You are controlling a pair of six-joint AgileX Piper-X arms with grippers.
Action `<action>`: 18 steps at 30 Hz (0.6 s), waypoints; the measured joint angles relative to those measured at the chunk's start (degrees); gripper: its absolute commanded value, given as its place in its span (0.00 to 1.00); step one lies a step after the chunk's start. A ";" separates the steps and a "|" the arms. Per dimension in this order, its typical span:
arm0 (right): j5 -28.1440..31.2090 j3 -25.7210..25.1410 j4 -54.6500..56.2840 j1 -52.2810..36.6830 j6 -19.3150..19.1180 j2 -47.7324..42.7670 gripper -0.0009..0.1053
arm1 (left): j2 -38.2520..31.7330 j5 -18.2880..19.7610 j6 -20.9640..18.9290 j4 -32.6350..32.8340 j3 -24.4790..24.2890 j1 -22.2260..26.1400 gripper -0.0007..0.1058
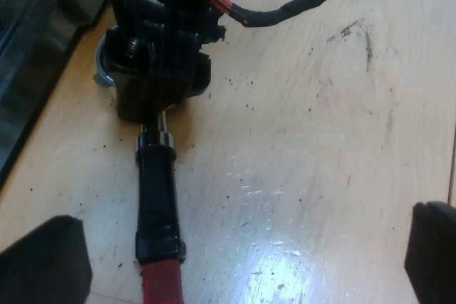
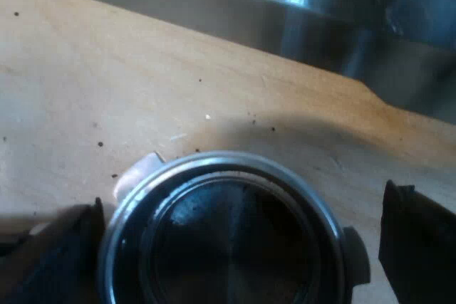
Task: Put the handle in the coffee machine
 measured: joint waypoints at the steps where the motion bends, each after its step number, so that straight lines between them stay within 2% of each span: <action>1: -0.22 0.00 0.00 0.00 0.00 0.00 0.74 | 0.00 0.00 0.00 0.00 0.00 0.00 0.87; 2: -0.64 0.00 0.00 0.00 0.00 0.00 0.73 | 0.00 0.00 0.00 0.00 0.00 0.00 0.87; 5: -1.11 0.00 0.00 0.00 0.00 0.00 0.61 | 0.00 0.00 0.00 0.00 0.00 0.00 0.87; 8: -1.59 0.00 0.57 0.00 0.00 0.00 0.43 | 0.00 0.00 0.00 0.00 0.00 0.00 0.87; 9: -1.94 0.00 0.82 0.00 0.00 0.00 0.34 | 0.00 0.00 0.00 0.00 0.00 0.00 0.87; 11: -2.43 0.00 1.16 0.00 -0.24 0.00 0.30 | 0.00 0.00 0.00 0.00 0.00 0.00 0.87; 12: -2.52 0.00 1.24 0.00 -0.30 0.00 0.22 | 0.00 0.00 0.00 0.00 0.00 0.00 0.87; 13: -2.73 -0.14 1.64 0.00 -0.30 0.00 0.08 | 0.00 0.00 0.00 0.00 0.00 0.00 0.87; 14: -2.81 -0.13 1.75 0.00 -0.30 0.00 0.01 | 0.00 0.00 0.00 0.00 0.00 0.00 0.87; 17: -3.56 -0.13 1.93 0.00 -0.40 -0.19 0.01 | 0.00 0.00 0.00 0.00 0.00 0.00 0.87; 18: -4.48 -0.03 3.78 -0.10 0.66 -1.14 0.01 | 0.00 0.00 0.00 0.00 0.00 0.00 0.87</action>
